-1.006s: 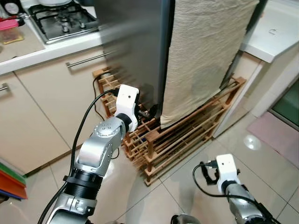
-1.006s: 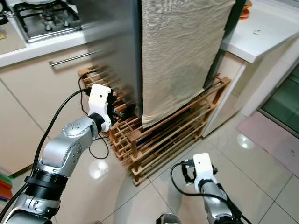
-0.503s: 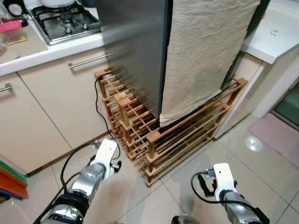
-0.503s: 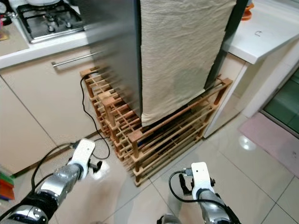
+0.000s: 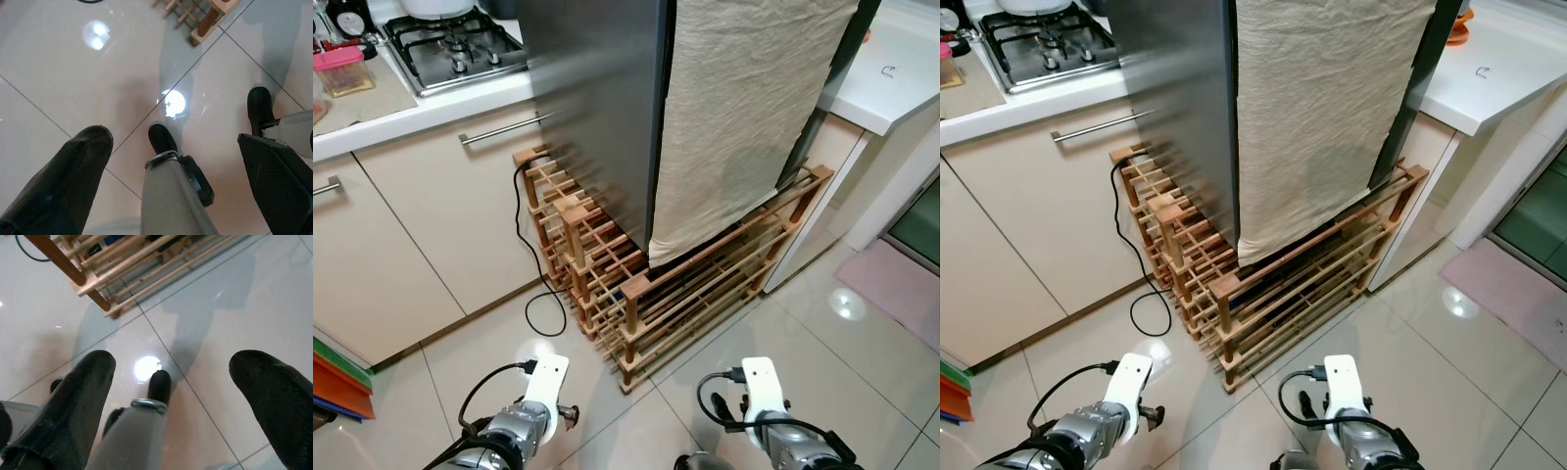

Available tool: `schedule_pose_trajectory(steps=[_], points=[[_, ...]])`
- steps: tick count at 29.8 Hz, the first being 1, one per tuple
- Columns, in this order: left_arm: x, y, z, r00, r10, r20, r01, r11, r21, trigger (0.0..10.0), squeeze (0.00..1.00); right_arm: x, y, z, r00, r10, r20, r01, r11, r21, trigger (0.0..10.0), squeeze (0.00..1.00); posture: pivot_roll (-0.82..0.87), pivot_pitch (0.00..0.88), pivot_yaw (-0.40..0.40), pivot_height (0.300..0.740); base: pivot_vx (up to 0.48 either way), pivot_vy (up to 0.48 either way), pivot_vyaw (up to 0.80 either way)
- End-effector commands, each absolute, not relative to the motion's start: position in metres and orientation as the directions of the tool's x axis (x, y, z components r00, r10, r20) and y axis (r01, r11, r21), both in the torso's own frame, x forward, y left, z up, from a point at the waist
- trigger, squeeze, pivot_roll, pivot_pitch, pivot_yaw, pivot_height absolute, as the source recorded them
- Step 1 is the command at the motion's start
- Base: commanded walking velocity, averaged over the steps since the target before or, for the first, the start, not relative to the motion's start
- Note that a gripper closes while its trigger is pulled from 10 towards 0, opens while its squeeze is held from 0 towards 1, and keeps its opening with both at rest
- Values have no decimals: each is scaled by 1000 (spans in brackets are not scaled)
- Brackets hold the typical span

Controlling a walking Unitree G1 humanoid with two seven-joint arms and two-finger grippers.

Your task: Restocking fridge

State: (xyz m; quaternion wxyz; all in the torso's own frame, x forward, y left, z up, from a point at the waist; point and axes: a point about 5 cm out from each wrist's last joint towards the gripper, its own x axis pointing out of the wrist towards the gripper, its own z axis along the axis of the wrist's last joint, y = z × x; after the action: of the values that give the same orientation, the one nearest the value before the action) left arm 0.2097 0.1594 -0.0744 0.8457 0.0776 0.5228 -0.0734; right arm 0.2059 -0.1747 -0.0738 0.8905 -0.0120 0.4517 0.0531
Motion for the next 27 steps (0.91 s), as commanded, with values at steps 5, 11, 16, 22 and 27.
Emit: schedule_pose_trajectory(steps=[5, 11, 16, 22, 27], points=[[216, 166, -71, 456, -2, -890, 164, 983, 82, 10000, 0, 207, -171, -74, 553, 100, -827, -125, 991, 37, 10000, 0, -77, 10, 2, 740, 0, 0, 0], [239, 164, -56, 542, -8, -840, 90, 995, 49, 10000, 0, 209, -195, -69, 609, 32, -792, -126, 990, -57, 10000, 0, -74, 7, 0, 740, 0, 0, 0], [287, 151, -19, 715, -90, -693, 145, 989, 22, 10000, 0, 222, -190, -61, 674, 49, -737, -136, 989, -58, 10000, 0, -71, 25, 2, 740, 0, 0, 0], [323, 140, 20, 845, -177, -505, 207, 978, 5, 10000, 0, 214, -185, -64, 669, 117, -734, -210, 977, -36, 10000, 0, -76, 36, 4, 740, 0, 0, 0], [330, 129, 61, 919, -324, -225, 331, 944, -7, 10000, 0, 196, -189, -74, 641, 82, -764, -211, 975, -72, 10000, 0, -84, 46, 6, 740, 0, 0, 0]])
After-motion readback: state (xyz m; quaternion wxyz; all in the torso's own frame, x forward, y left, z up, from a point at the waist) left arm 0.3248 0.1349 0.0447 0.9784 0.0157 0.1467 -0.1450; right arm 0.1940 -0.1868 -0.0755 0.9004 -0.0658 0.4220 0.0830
